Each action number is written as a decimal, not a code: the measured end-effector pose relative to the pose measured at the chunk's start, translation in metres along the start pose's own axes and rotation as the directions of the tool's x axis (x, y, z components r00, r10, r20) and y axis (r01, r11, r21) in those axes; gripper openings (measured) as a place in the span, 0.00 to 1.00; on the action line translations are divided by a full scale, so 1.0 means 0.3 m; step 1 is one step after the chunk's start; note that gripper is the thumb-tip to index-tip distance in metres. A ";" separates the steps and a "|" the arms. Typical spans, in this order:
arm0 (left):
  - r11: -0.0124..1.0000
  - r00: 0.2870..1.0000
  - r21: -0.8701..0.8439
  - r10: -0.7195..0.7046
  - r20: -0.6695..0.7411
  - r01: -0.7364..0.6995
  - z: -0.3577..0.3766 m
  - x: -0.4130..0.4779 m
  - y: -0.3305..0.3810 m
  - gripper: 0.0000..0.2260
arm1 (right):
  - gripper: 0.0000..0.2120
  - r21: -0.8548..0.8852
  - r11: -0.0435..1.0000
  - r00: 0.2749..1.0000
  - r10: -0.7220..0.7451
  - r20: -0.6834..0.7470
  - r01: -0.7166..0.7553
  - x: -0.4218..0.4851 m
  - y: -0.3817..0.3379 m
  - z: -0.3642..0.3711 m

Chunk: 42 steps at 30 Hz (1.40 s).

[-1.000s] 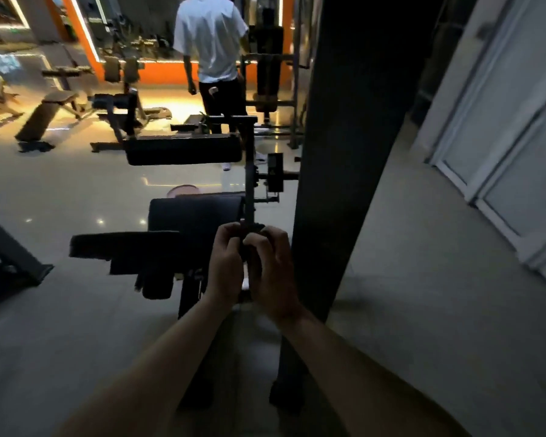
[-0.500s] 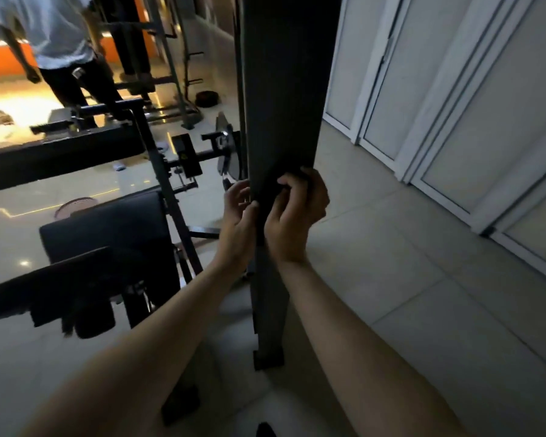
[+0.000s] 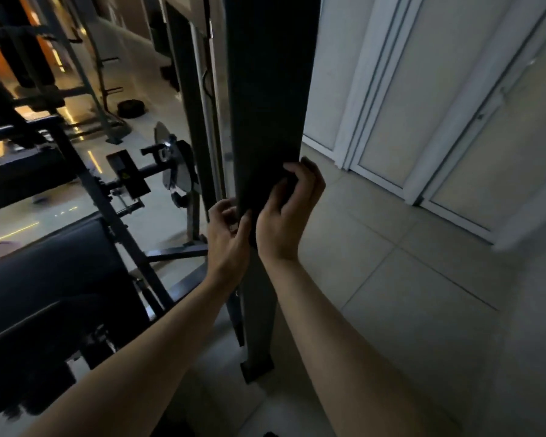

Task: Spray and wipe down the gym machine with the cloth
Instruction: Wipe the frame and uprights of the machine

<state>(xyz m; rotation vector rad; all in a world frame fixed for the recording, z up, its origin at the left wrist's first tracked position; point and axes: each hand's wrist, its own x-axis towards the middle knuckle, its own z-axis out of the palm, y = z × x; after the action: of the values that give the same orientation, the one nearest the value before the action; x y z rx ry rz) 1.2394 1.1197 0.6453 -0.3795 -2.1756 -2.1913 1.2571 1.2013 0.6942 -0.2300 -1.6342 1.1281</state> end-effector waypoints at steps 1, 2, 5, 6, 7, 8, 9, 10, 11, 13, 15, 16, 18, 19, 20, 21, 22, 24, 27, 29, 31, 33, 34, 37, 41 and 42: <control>1.000 1.000 0.022 -0.001 0.014 0.001 -0.013 0.006 0.005 0.17 | 0.14 0.025 1.000 0.999 0.015 -0.041 -0.014 0.018 -0.045 0.025; 0.999 1.000 0.052 -0.002 0.015 0.002 -0.020 0.004 0.007 0.18 | 0.15 0.055 0.997 0.997 0.053 -0.063 -0.050 0.023 -0.051 0.046; 0.997 0.994 0.039 -0.063 0.085 0.060 -0.054 0.011 0.017 0.21 | 0.20 0.097 0.969 0.968 0.236 -0.091 -0.227 -0.037 -0.049 0.088; 0.997 0.991 0.044 -0.069 0.111 0.065 -0.069 0.018 0.018 0.23 | 0.22 0.126 0.952 0.953 0.289 -0.088 -0.277 -0.069 -0.037 0.094; 0.997 0.987 0.050 -0.070 0.144 0.064 -0.085 0.028 0.019 0.23 | 0.23 0.149 0.925 0.927 0.365 -0.088 -0.350 -0.097 -0.027 0.098; 0.996 0.982 0.061 -0.067 0.175 0.057 -0.099 0.036 0.017 0.24 | 0.24 0.165 0.893 0.895 0.436 -0.089 -0.419 -0.120 -0.006 0.098; 0.996 0.975 0.073 -0.059 0.214 0.045 -0.115 0.047 0.015 0.23 | 0.24 0.168 0.865 0.864 0.492 -0.109 -0.472 -0.135 0.007 0.107; 0.996 0.970 0.079 -0.054 0.237 0.037 -0.120 0.053 0.013 0.23 | 0.23 0.154 0.843 0.835 0.534 -0.134 -0.515 -0.142 0.021 0.108; 0.997 0.962 0.075 -0.053 0.267 0.034 -0.130 0.058 0.010 0.22 | 0.23 0.119 0.823 0.802 0.569 -0.181 -0.556 -0.151 0.018 0.111; 0.998 0.959 0.059 -0.048 0.280 0.033 -0.135 0.063 0.012 0.23 | 0.20 0.053 0.734 0.702 0.665 -0.254 -0.677 -0.148 0.009 0.113; 0.997 0.951 0.068 -0.051 0.303 0.032 -0.152 0.071 0.013 0.23 | 0.18 0.016 0.650 0.610 0.720 -0.331 -0.760 -0.140 -0.019 0.119; 0.996 0.947 0.086 -0.043 0.317 0.016 -0.158 0.077 0.019 0.23 | 0.16 -0.001 0.683 0.637 0.679 -0.365 -0.730 -0.128 -0.041 0.120; 0.994 0.941 0.111 -0.022 0.337 -0.016 -0.165 0.087 0.022 0.23 | 0.11 -0.009 0.826 0.753 0.509 -0.417 -0.563 -0.097 -0.074 0.134; 0.993 0.938 0.114 -0.007 0.346 -0.034 -0.168 0.091 0.020 0.23 | 0.09 0.010 0.880 0.789 0.431 -0.438 -0.475 -0.073 -0.098 0.138; 0.992 0.936 0.116 0.008 0.351 -0.052 -0.168 0.094 0.016 0.22 | 0.11 0.022 0.917 0.811 0.364 -0.458 -0.399 -0.039 -0.123 0.141; 0.990 0.933 0.121 0.026 0.360 -0.074 -0.166 0.098 0.008 0.22 | 0.14 0.014 0.946 0.831 0.292 -0.472 -0.325 -0.004 -0.150 0.140; 0.987 0.928 0.129 0.041 0.371 -0.096 -0.165 0.103 0.003 0.23 | 0.15 -0.017 0.969 0.855 0.209 -0.474 -0.246 0.027 -0.176 0.138; 0.980 0.918 0.156 0.051 0.393 -0.122 -0.163 0.119 -0.011 0.26 | 0.11 -0.104 0.988 0.895 0.056 -0.443 -0.114 0.067 -0.210 0.146; 0.982 0.913 0.162 0.025 0.408 -0.099 -0.159 0.124 -0.029 0.27 | 0.11 -0.063 0.983 0.921 0.137 -0.365 -0.171 0.029 -0.176 0.180; 0.989 0.911 0.128 0.014 0.412 -0.073 -0.159 0.118 -0.037 0.26 | 0.13 0.054 0.951 0.895 0.306 -0.326 -0.305 -0.045 -0.114 0.183; 0.994 0.901 0.096 0.011 0.433 -0.058 -0.166 0.110 -0.045 0.28 | 0.15 0.155 0.874 0.831 0.487 -0.268 -0.461 -0.116 -0.049 0.168; 0.997 0.895 0.067 0.008 0.445 -0.042 -0.169 0.102 -0.052 0.31 | 0.15 0.137 0.819 0.786 0.573 -0.231 -0.556 -0.162 -0.008 0.148; 0.998 0.894 0.055 0.009 0.448 -0.038 -0.171 0.098 -0.052 0.31 | 0.15 0.111 0.816 0.784 0.577 -0.229 -0.568 -0.171 0.005 0.144; 0.998 0.899 0.056 -0.001 0.438 -0.026 -0.172 0.082 -0.022 0.29 | 0.18 0.028 0.855 0.823 0.507 -0.256 -0.518 -0.159 -0.032 0.162; 0.998 0.937 -0.055 0.038 0.347 -0.021 -0.158 0.116 0.092 0.31 | 0.18 -0.097 0.981 0.946 0.135 -0.293 -0.170 -0.015 -0.188 0.198; 0.996 0.937 -0.074 0.081 0.341 -0.059 -0.149 0.137 0.140 0.28 | 0.16 -0.132 0.986 0.950 0.058 -0.306 -0.102 0.046 -0.229 0.206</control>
<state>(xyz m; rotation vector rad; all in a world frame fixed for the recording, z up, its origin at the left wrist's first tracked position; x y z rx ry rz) 1.2009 1.0808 0.6947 -0.8915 -2.2082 -2.3042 1.2263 1.1399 0.7573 -0.5429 -1.4437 0.9792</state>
